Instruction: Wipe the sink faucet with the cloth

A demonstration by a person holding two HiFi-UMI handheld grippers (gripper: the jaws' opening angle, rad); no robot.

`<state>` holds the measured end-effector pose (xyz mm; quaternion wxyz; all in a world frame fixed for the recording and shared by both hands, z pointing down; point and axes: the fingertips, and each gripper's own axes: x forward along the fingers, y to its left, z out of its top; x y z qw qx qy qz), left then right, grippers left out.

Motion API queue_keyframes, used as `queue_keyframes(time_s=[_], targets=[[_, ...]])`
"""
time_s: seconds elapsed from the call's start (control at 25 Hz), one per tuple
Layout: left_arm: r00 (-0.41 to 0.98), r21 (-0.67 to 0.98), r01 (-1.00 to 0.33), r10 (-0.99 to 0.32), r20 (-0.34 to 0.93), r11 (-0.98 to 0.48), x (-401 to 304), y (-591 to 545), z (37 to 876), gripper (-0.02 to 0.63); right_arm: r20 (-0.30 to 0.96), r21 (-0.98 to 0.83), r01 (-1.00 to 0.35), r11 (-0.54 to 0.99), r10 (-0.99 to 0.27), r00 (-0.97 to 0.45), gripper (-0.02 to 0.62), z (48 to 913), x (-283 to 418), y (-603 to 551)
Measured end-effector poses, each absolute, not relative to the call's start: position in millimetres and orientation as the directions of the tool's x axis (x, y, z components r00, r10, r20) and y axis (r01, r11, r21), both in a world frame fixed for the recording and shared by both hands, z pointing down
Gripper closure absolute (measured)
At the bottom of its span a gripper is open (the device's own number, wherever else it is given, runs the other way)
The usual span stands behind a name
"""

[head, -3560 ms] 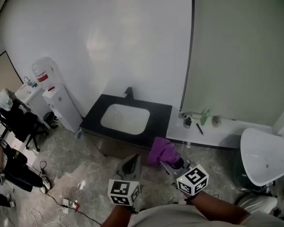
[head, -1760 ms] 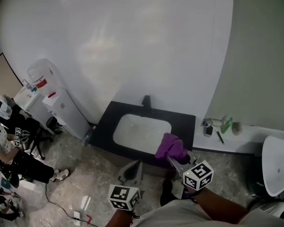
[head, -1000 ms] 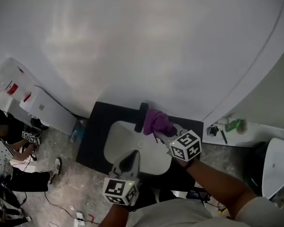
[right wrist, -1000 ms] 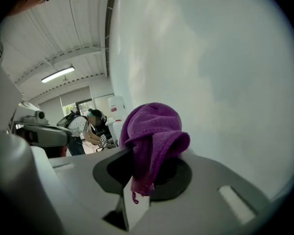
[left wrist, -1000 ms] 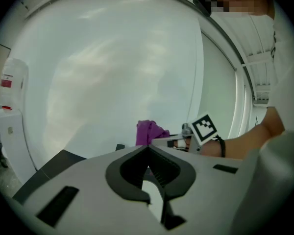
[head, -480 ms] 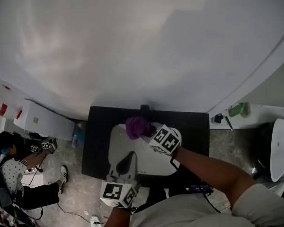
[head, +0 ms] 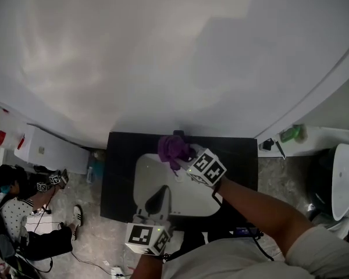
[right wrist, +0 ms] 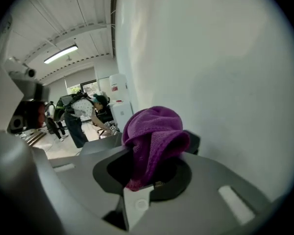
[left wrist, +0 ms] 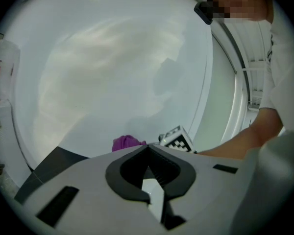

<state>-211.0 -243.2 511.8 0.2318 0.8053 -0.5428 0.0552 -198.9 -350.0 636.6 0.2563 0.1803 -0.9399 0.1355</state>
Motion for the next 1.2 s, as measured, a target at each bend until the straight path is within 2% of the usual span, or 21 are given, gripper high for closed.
queue_keyframes(time_s=[0.12, 0.28, 0.4, 0.6, 0.68, 0.84, 1.08, 1.2], targets=[[0.414, 0.338, -0.892, -0.844, 0.341, -0.301, -213, -246, 517, 0.599, 0.579, -0.186, -0.368, 0.911, -0.201, -0.790, 0.534, 671, -203, -303], [0.433, 0.343, -0.883, -0.839, 0.329, -0.321, -206, -244, 511, 0.598, 0.588, -0.101, -0.425, 0.900, -0.290, -0.755, 0.533, 679, -203, -331], [0.438, 0.336, -0.883, -0.835, 0.334, -0.328, -202, -240, 514, 0.598, 0.596, -0.074, -0.420, 0.905, -0.298, -0.746, 0.532, 689, -207, -334], [0.431, 0.337, -0.885, -0.837, 0.336, -0.320, -209, -230, 515, 0.599, 0.624, -0.142, -0.301, 0.943, -0.151, -0.767, 0.534, 696, -211, -263], [0.425, 0.333, -0.889, -0.840, 0.338, -0.316, -213, -230, 513, 0.598, 0.612, -0.109, -0.281, 0.954, -0.158, -0.775, 0.534, 689, -210, -263], [0.423, 0.320, -0.892, -0.842, 0.336, -0.320, -215, -230, 510, 0.598, 0.601, -0.068, -0.394, 0.917, -0.278, -0.749, 0.534, 681, -202, -325], [0.426, 0.327, -0.889, -0.838, 0.340, -0.320, -213, -227, 517, 0.598, 0.611, -0.174, -0.363, 0.916, -0.189, -0.769, 0.534, 701, -196, -277], [0.434, 0.330, -0.886, -0.834, 0.342, -0.326, -214, -229, 520, 0.598, 0.530, -0.211, -0.401, 0.891, -0.240, -0.813, 0.534, 676, -179, -267]])
